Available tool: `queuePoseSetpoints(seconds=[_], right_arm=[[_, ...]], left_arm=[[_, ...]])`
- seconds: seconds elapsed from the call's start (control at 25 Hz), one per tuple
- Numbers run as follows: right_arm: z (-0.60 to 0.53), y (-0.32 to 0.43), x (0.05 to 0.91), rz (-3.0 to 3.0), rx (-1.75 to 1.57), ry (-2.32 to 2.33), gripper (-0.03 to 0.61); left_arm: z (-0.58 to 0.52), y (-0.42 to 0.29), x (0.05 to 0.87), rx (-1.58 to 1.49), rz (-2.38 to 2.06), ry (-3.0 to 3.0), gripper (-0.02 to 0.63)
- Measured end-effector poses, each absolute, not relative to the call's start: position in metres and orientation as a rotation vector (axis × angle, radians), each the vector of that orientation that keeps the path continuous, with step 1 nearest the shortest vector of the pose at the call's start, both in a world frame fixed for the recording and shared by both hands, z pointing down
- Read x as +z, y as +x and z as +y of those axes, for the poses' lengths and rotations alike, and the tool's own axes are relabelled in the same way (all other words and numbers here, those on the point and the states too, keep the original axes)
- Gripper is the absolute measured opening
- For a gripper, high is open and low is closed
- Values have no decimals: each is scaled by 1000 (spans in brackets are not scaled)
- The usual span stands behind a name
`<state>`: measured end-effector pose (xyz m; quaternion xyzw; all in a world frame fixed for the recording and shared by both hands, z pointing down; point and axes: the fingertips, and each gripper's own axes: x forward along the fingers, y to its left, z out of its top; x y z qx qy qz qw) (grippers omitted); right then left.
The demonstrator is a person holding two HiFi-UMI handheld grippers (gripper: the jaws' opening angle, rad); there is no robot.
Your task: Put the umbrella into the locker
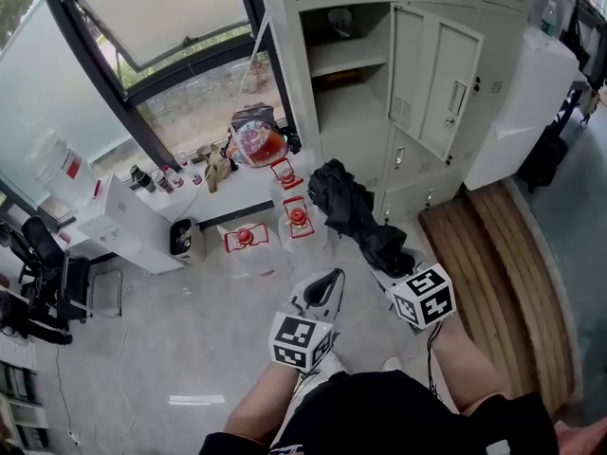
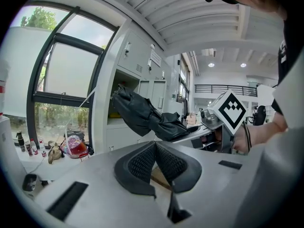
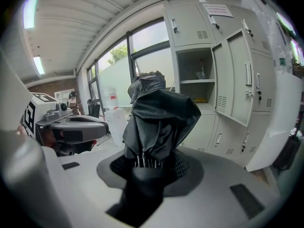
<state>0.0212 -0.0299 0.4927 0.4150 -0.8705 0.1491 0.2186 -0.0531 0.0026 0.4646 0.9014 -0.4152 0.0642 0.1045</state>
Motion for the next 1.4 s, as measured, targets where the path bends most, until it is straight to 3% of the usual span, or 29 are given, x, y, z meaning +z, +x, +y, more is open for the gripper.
queuePoseSetpoints(seconds=[0.84,1.4], right_arm=[[-52,-22,498,-2351,460,1265,201],[-88,-3,500,-2335,447,1275,201]], left_arm=[[-19,-101,466,200,-1100,2724,15],[-52,-90,465,204,-1118,2730,15]])
